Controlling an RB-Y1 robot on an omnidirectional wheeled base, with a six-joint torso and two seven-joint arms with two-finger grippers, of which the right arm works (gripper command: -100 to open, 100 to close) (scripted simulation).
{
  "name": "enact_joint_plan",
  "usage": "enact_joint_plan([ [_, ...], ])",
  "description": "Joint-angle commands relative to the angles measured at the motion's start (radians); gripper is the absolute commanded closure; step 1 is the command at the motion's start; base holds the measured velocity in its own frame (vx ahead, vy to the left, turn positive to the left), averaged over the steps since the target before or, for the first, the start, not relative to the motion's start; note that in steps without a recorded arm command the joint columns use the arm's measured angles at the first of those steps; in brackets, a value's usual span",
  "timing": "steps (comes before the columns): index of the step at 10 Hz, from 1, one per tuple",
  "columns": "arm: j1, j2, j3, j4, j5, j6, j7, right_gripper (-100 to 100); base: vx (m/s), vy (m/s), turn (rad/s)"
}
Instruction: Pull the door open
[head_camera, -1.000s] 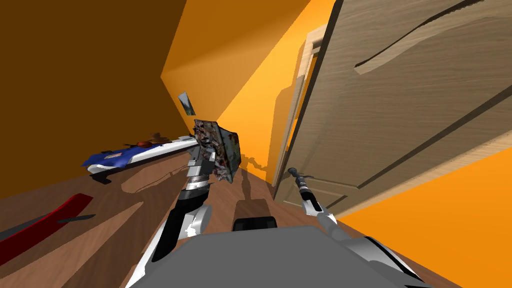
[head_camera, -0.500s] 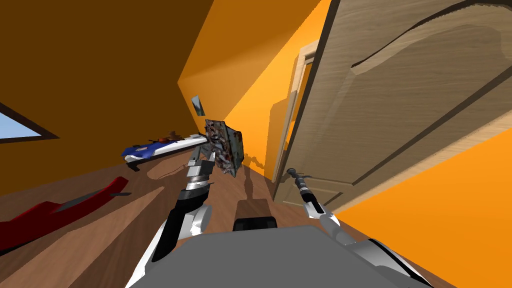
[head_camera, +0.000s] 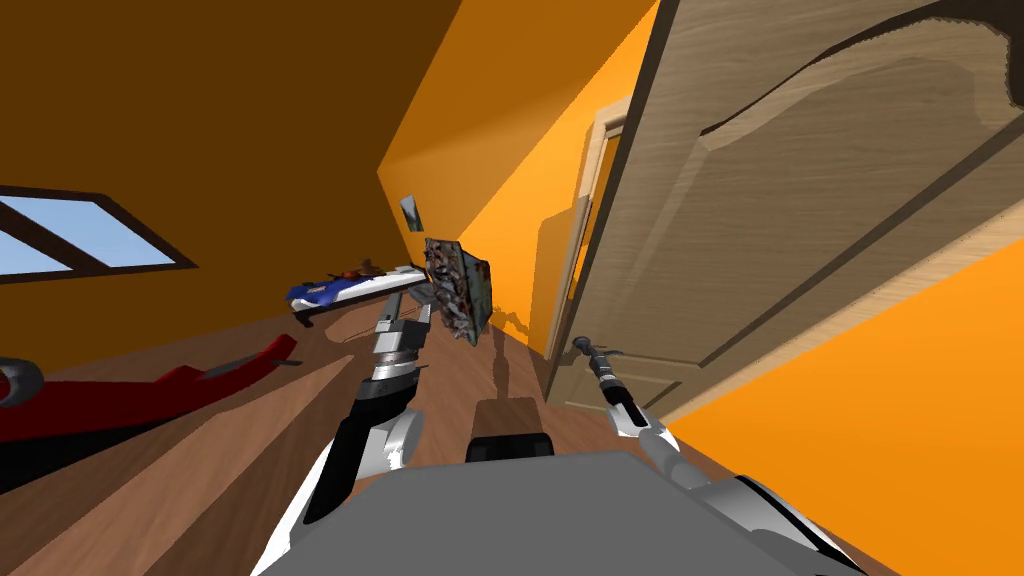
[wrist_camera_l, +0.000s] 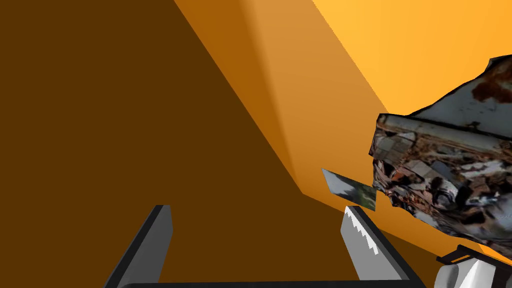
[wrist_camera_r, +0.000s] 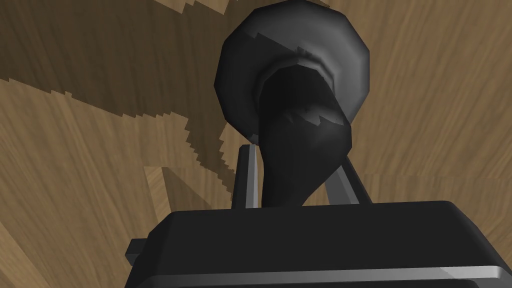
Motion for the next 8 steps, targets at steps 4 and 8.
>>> enact_joint_plan([
  [4,-0.008,-0.004,0.003,0.016,0.026,-0.013,-0.019,100,-0.203,-0.079,0.162],
  [8,-0.015,-0.003,0.005,0.022,0.037,-0.018,-0.029,100,-0.185,-0.049,0.102],
])
